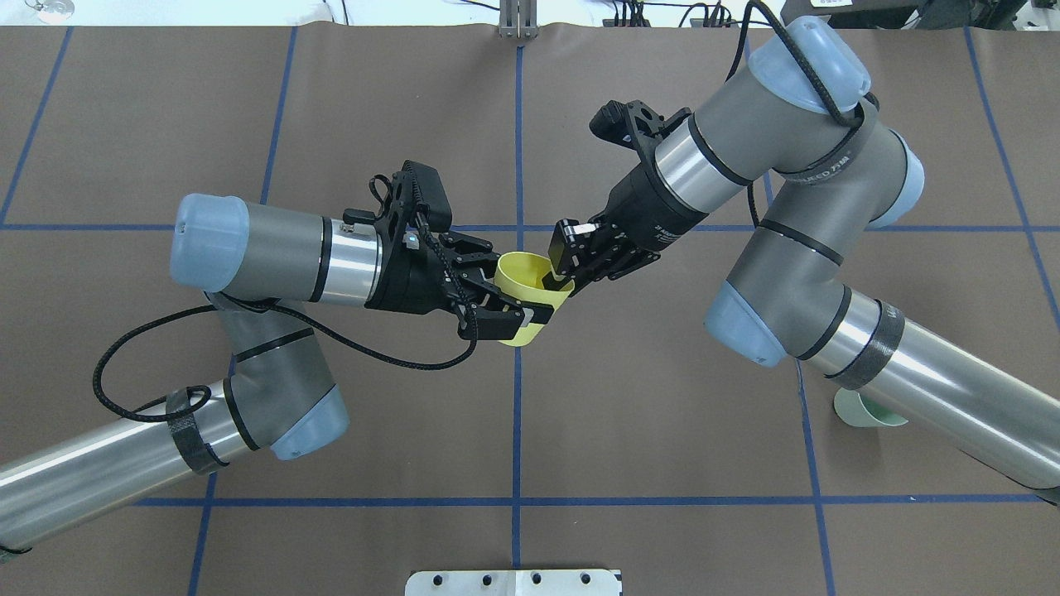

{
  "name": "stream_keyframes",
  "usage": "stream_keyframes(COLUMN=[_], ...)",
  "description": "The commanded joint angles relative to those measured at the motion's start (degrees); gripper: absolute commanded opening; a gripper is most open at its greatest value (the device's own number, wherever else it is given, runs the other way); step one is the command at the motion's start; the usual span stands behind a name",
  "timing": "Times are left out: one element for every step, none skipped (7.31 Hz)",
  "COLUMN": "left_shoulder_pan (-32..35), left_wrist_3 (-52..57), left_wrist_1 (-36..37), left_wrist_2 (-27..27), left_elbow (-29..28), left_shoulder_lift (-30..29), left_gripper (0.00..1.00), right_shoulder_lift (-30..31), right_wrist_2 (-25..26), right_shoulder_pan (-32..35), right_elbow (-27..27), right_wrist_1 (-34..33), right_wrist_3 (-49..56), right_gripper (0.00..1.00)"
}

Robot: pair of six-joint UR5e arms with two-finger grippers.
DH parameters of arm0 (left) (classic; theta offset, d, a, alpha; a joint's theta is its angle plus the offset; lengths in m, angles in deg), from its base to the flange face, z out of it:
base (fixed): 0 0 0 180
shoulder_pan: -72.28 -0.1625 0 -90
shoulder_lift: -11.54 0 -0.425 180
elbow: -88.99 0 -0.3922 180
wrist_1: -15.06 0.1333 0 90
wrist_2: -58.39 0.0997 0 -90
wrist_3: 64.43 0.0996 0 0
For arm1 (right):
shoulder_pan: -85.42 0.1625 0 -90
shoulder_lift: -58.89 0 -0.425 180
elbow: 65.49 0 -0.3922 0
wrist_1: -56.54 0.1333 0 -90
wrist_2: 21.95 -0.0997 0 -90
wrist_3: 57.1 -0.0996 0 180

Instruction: Transfer and stack yellow cup on green cup

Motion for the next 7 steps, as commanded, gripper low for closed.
stream_keyframes(left_shoulder_pan=[-0.1,-0.1,-0.2,-0.3,-0.6,-0.7,-0.7], left_wrist_3=[0.0,0.0,0.0,0.0,0.0,0.0,0.0], left_wrist_1=[-0.1,-0.1,-0.1,-0.1,-0.1,-0.3,-0.3], left_wrist_2=[0.0,0.0,0.0,0.0,0.0,0.0,0.0], left_elbow=[0.1,0.2,0.2,0.2,0.2,0.2,0.2], left_shoulder_lift=[-0.1,-0.1,-0.2,-0.4,-0.8,-0.8,-0.7], left_gripper=[0.0,0.0,0.0,0.43,0.99,1.0,1.0], right_shoulder_lift=[0.2,0.3,0.3,0.8,1.0,1.1,1.2], right_wrist_2=[0.1,0.1,0.2,0.2,0.2,0.2,0.2], right_shoulder_pan=[0.1,0.1,0.1,0.1,0.2,0.2,0.2], right_elbow=[0.2,0.2,0.4,0.4,0.4,0.4,0.5], right_wrist_1=[0.2,0.4,0.5,2.1,2.4,2.5,2.5], right_wrist_3=[0.1,0.1,0.2,0.1,0.1,0.1,0.1], right_gripper=[0.08,0.08,0.01,0.0,0.0,0.0,0.0])
